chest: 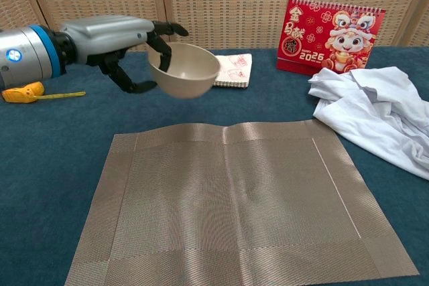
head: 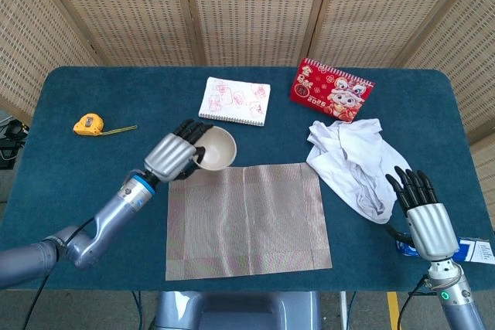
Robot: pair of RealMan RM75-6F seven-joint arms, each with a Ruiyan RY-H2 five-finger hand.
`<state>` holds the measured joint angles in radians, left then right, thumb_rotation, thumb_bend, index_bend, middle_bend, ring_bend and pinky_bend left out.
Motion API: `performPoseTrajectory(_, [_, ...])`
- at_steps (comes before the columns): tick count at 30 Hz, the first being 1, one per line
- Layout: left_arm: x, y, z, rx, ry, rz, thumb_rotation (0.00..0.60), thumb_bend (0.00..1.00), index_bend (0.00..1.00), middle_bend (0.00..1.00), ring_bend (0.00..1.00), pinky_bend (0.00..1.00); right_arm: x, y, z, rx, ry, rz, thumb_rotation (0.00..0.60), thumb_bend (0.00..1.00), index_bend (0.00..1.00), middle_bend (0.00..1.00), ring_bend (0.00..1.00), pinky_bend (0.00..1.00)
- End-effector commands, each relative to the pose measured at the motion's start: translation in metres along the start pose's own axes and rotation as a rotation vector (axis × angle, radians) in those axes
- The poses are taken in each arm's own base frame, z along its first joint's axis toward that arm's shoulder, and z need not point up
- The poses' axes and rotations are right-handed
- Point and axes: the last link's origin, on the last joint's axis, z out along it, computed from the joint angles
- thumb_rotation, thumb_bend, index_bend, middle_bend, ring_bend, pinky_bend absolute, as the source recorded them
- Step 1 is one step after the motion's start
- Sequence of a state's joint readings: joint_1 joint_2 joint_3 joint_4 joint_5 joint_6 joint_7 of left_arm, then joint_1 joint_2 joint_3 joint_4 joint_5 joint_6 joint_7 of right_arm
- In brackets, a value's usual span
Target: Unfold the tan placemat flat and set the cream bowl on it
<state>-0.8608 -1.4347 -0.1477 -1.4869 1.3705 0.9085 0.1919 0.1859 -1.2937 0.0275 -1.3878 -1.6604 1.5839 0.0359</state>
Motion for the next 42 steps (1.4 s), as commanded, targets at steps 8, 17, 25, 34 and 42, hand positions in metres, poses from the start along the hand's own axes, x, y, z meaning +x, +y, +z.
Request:
performPoseTrajectory(8, [-0.049,0.07,0.0,-0.192,-0.074,-0.055,0.6,0.48,0.76,0.0,0.0,0.0,0.005,-0.001,-0.001,0.004,0.014,0.008,0.6,0.0,0.05,0.0,0.0,0.0])
performPoseTrajectory(17, [-0.069,0.09,-0.008,-0.259,-0.142,-0.039,0.6,0.48,0.76,0.0,0.0,0.0,0.007,0.001,-0.001,0.002,0.016,0.017,0.6,0.0,0.05,0.0,0.0,0.0])
performPoseTrajectory(25, [-0.076,0.084,-0.017,-0.256,-0.189,0.019,0.6,0.44,0.6,0.0,0.0,0.0,0.008,-0.001,-0.002,0.01,0.019,0.017,0.6,0.0,0.05,0.0,0.0,0.0])
performPoseTrajectory(34, [-0.068,0.074,-0.024,-0.238,-0.201,0.034,0.6,0.03,0.0,0.0,0.0,0.0,0.009,-0.002,-0.003,0.013,0.025,0.02,0.6,0.0,0.05,0.0,0.0,0.0])
performPoseTrajectory(42, [-0.029,0.052,-0.042,-0.186,-0.069,0.008,0.6,0.0,0.0,0.0,0.0,0.0,0.012,-0.004,-0.005,0.022,0.035,0.024,0.6,0.0,0.05,0.0,0.0,0.0])
